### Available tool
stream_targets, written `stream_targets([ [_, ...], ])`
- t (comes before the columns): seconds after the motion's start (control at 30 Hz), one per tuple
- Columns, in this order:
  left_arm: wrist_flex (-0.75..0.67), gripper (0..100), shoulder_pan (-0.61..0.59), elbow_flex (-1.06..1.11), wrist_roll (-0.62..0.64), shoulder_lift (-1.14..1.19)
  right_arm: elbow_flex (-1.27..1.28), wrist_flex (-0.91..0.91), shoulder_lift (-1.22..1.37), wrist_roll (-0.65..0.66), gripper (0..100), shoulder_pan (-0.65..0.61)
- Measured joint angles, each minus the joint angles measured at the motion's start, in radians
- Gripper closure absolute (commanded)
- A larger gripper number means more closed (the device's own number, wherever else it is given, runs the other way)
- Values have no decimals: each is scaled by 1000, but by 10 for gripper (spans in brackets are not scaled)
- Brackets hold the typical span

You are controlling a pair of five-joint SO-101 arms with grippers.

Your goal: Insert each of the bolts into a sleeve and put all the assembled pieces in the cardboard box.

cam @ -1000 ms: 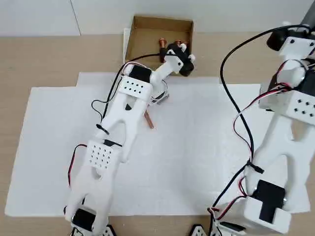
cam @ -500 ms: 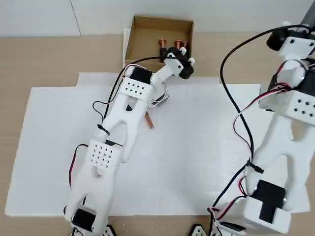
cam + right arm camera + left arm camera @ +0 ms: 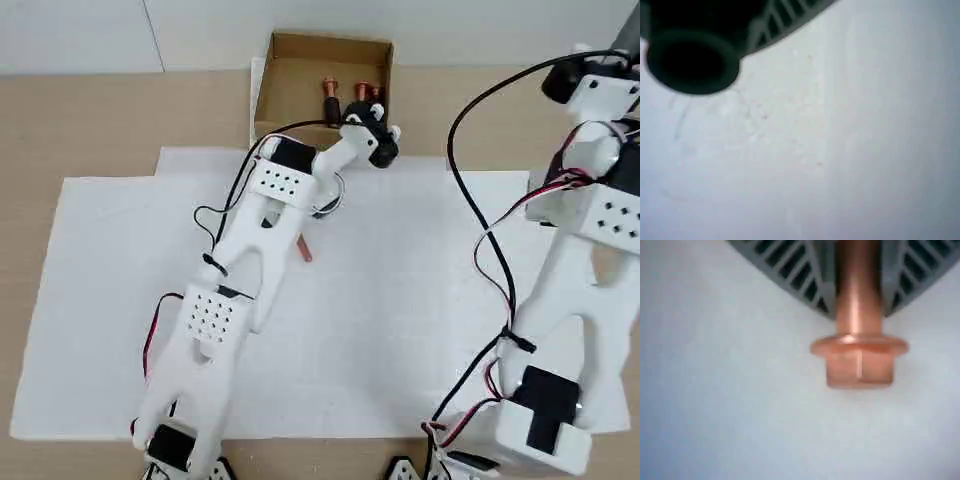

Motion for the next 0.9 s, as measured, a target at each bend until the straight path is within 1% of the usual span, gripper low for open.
stream_targets([
  [0.17, 83, 994, 46, -98, 8, 3, 0, 0, 0, 0, 995, 0],
  [0.33, 169, 994, 52, -298, 84, 3, 0, 0, 0, 0, 995, 0],
  [0.47, 250, 994, 44, -390, 140, 3, 0, 0, 0, 0, 995, 0],
  [0.57, 262, 994, 3, -411, 244, 3, 0, 0, 0, 0, 995, 0],
  [0.7, 262, 994, -89, -411, 463, 3, 0, 0, 0, -3, 995, 0],
  [0.77, 262, 994, -130, -397, 549, 2, 0, 0, 0, -3, 995, 0],
  [0.83, 262, 994, -158, -342, 585, -3, 0, 0, 0, -3, 995, 0],
  [0.9, 262, 994, -167, -236, 600, -37, 0, 0, 0, -3, 995, -5],
])
